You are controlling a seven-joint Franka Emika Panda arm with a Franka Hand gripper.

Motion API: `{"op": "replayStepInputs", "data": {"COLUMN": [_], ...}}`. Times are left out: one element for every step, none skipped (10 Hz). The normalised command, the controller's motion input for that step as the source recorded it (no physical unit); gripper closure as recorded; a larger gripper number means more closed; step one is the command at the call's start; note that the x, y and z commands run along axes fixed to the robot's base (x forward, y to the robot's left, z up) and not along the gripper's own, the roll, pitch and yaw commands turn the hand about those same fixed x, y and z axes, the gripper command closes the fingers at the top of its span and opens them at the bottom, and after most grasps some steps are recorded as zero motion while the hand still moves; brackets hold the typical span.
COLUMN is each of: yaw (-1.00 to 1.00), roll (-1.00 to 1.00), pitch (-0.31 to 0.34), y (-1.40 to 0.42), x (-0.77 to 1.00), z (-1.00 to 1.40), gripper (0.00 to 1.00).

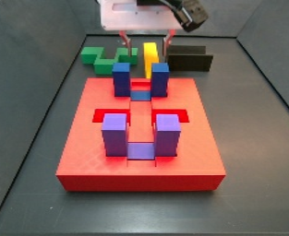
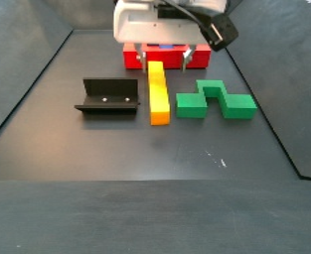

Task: Pick up the yellow object. Move up. Move to above the board. Insert the yellow object.
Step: Pick up the yellow object.

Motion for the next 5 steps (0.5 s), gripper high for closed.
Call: {"op": "replayStepInputs", "data": {"yaw": [0.0, 0.0, 0.0, 0.0, 0.0], "roll": [0.06, 0.06, 0.04, 0.01, 0.0], "pitch": [0.0, 0.0, 0.0, 0.0, 0.0], "y": [-0.05, -0.04, 0.0, 0.0, 0.0], "x": [-0.09, 0.0, 0.0, 0.03, 0.0], "z": [-0.3, -0.29, -0.29, -0.25, -0.24], "gripper": [0.0, 0.0, 0.0, 0.0, 0.0]}}
